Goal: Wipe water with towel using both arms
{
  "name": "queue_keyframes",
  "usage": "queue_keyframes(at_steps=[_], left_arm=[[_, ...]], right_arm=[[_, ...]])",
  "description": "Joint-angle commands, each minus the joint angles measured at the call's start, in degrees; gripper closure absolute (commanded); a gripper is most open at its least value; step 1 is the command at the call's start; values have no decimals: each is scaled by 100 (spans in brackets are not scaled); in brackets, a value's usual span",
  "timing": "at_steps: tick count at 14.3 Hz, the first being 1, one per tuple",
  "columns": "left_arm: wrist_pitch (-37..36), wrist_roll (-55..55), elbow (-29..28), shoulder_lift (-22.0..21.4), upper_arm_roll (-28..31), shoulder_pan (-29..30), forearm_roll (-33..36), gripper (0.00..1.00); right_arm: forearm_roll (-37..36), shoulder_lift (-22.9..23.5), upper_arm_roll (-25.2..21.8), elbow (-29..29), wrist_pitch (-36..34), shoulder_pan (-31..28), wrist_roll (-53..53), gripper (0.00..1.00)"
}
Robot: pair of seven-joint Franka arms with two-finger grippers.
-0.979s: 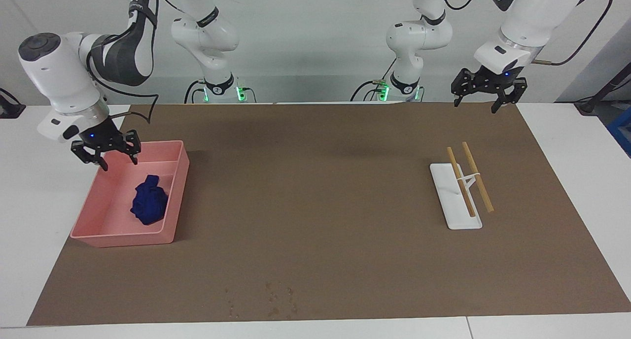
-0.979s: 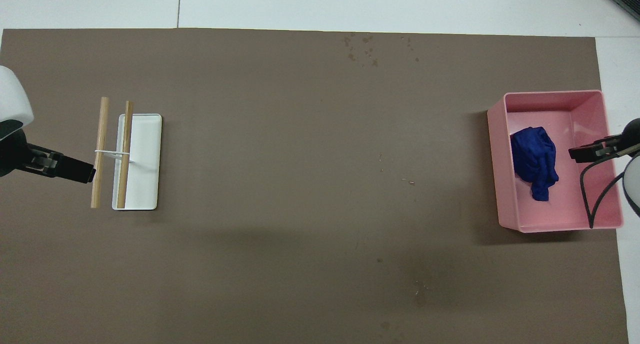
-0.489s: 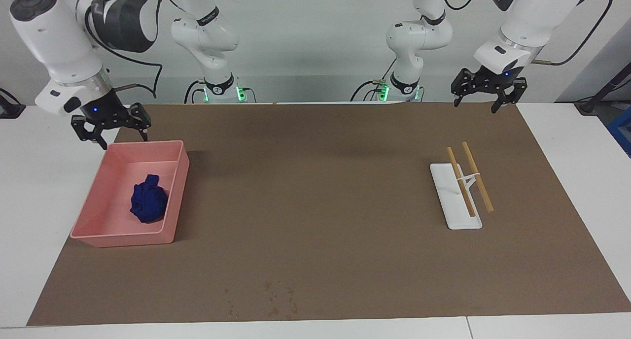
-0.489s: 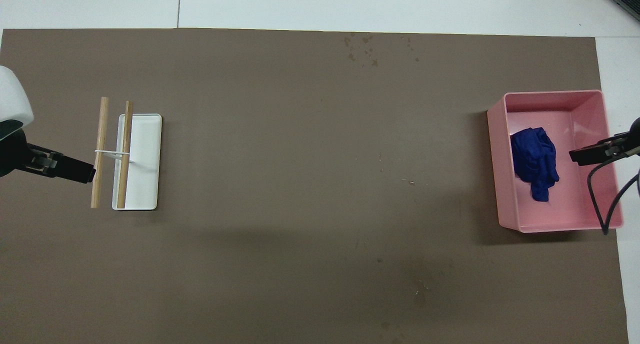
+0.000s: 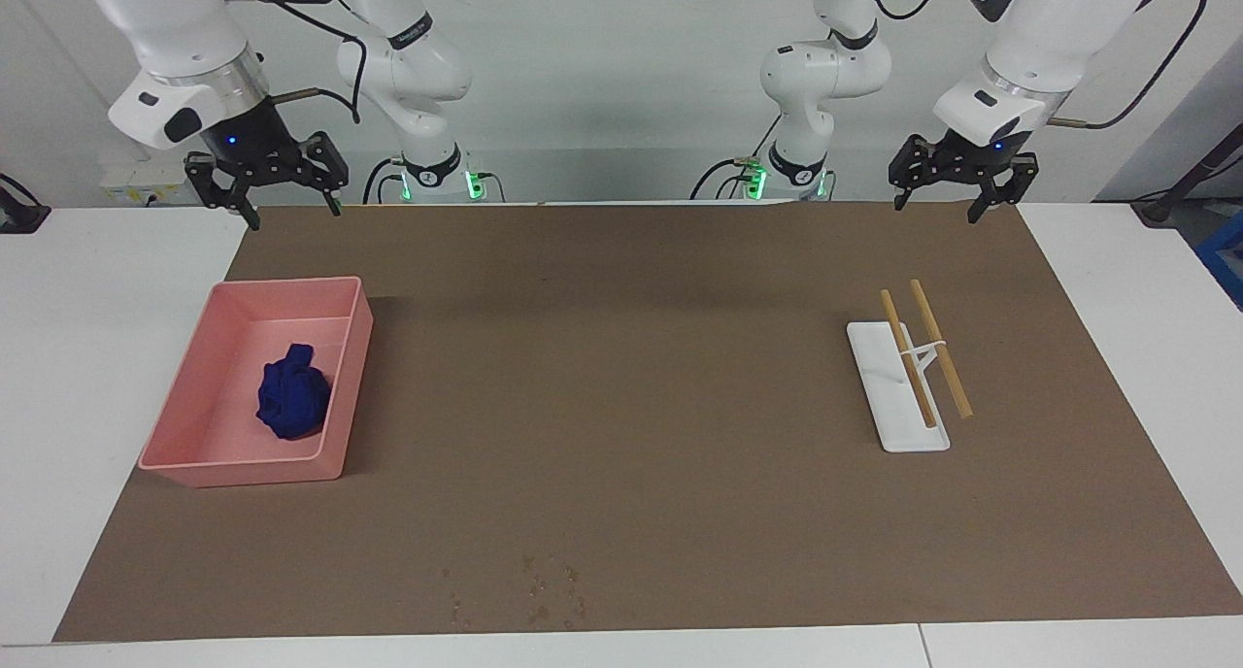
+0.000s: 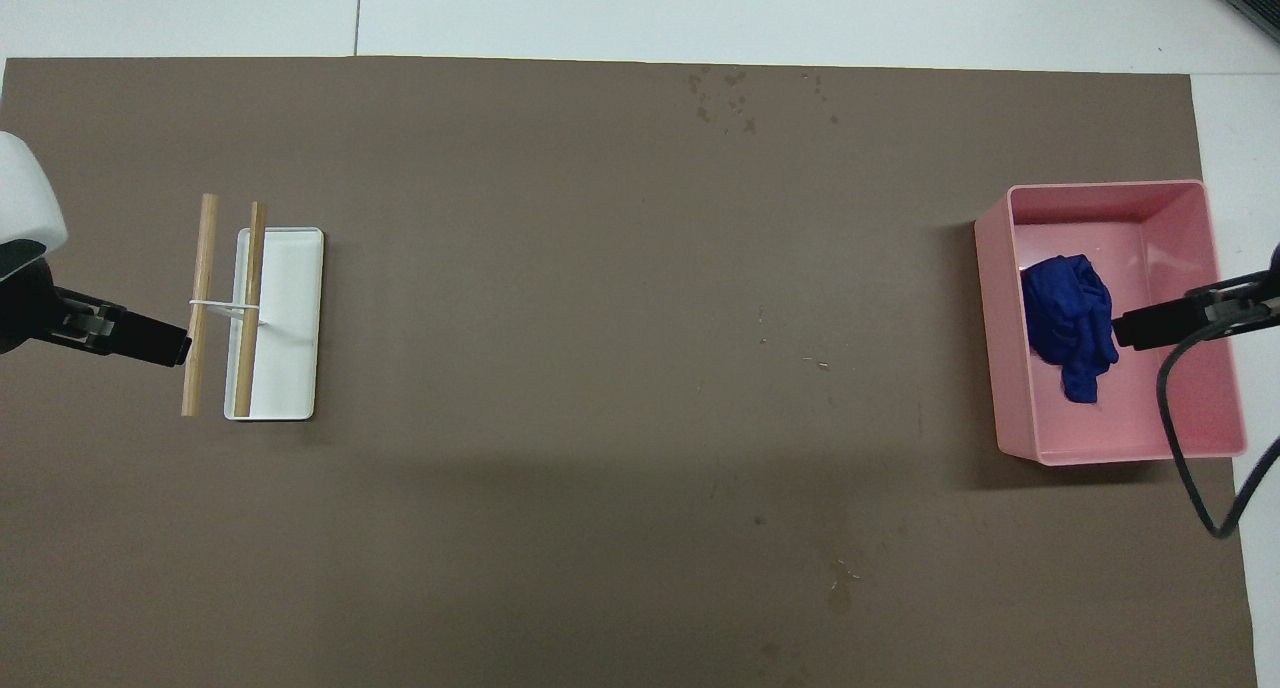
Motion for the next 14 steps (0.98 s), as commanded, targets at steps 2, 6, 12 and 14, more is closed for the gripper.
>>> queue_keyframes(at_steps=[2,6,12,14], left_arm=[[47,42,-130,-130,25,-24,115,0],[47,42,-130,-139,25,-24,115,0],[47,42,-130,-139,25,-24,115,0],[47,42,-130,-130,25,-24,115,0]], right_arm=[[97,-170,-349,7,-100,494,400,0],[97,-178,-712,-19,-12,927,524,0],[9,14,-817,7,288,1181,524,0],[-9,41,-817,-1,323,1199,524,0]])
